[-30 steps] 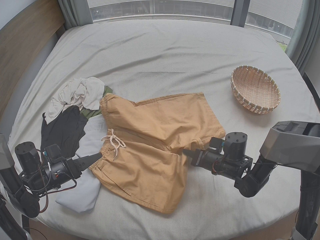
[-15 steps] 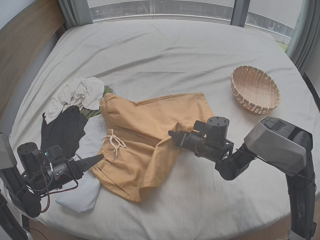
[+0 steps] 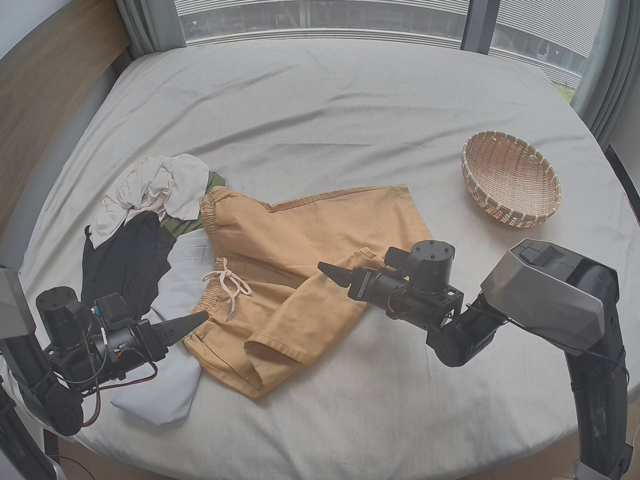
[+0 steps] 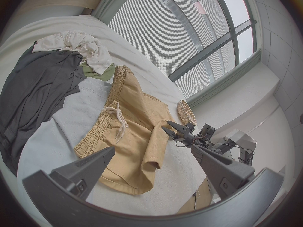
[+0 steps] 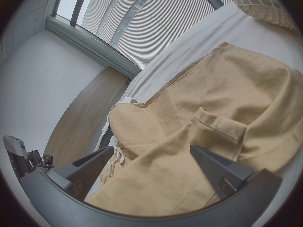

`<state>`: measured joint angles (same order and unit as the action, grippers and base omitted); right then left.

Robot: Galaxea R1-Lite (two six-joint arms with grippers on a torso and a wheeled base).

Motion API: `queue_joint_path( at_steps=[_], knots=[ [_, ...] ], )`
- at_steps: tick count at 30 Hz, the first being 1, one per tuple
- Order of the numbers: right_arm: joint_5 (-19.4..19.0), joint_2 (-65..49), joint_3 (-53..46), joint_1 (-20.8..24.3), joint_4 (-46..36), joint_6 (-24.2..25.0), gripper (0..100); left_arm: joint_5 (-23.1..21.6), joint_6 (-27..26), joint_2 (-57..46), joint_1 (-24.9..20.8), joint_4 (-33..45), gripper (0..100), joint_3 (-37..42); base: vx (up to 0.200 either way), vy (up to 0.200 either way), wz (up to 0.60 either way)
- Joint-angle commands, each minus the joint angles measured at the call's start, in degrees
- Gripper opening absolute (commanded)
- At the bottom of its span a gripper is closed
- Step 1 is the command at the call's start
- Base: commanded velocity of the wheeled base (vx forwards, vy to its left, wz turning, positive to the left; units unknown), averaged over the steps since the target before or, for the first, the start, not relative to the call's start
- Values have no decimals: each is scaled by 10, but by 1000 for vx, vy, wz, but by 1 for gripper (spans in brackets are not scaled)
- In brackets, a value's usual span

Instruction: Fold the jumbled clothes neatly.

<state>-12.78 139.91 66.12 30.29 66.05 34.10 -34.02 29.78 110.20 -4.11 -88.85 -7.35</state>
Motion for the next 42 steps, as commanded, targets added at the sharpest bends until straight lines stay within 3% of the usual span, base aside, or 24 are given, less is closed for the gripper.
queue_joint_path(
  at_steps=[1, 8, 12, 19, 31, 42],
  knots=[
    [0, -97, -101, -1, 15, 0, 100, -1, 1, 1, 2, 0, 100, 0, 0, 0, 0],
    [0, -152, -222, 0, 42, -18, 100, -1, 1, -2, -2, 0, 100, -2, 0, 0, 0],
    [4, -128, -234, -1, 43, -25, 100, -1, 1, -2, -2, 0, 100, 1, 0, 0, 0],
    [13, -41, -209, -1, 64, -25, 100, -1, 1, -3, -2, -1, 100, 2, 0, 0, 0],
    [24, 8, -153, 12, 65, -19, 100, 0, 0, -6, 0, -1, 100, 2, 0, 0, 0],
    [25, 7, -100, 34, 64, 42, 100, 0, 1, -12, 4, -1, 100, 9, 0, 0, 0]
  ],
)
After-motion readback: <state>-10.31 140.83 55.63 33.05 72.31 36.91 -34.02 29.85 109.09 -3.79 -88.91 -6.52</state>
